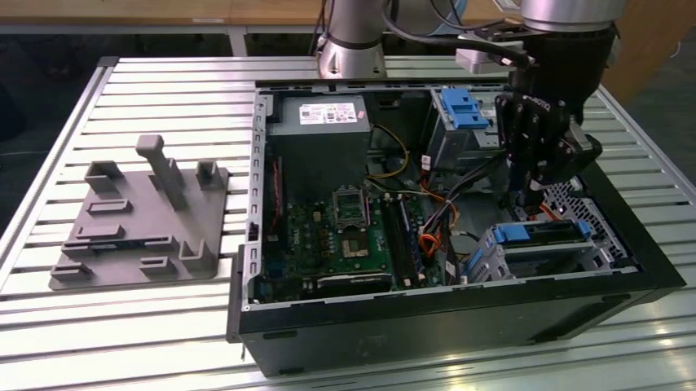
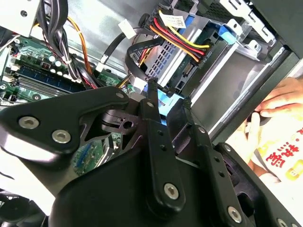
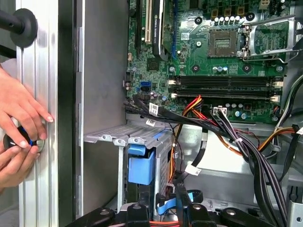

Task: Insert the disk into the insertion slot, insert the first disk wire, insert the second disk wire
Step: 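Insert the second disk wire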

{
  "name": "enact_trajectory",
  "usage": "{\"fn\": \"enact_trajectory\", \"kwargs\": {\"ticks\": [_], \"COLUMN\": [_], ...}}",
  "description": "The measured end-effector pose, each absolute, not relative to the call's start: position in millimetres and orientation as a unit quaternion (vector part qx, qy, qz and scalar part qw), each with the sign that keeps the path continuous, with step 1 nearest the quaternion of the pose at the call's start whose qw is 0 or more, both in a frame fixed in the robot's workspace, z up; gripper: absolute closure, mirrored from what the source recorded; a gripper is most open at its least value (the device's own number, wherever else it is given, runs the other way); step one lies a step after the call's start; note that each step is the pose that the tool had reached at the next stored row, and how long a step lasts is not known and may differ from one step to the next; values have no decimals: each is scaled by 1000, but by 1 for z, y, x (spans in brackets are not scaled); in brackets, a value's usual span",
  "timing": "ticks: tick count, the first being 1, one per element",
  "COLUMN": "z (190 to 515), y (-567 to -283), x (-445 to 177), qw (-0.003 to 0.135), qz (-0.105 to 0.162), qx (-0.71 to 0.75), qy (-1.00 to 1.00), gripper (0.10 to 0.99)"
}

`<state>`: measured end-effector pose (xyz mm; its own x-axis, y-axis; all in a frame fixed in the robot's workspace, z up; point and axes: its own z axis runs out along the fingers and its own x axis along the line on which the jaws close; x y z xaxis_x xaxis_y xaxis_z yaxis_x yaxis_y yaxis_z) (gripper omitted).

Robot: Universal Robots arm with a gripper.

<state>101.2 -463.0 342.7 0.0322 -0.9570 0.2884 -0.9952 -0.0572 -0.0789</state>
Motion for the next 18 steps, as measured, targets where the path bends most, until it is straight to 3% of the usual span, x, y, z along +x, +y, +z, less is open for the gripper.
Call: {"fn": "enact_trajectory", "kwargs": {"ticks": [7, 8, 15, 18], "z": [342, 342, 340, 340], "y": [-459, -459, -456, -456], "x": [101, 101, 101, 102], "qw": [76, 77, 84, 87], "qz": [136, 137, 140, 141], "qx": [714, 714, 715, 715], "qy": [-682, -682, -680, -679], "gripper": [749, 816, 816, 941]}}
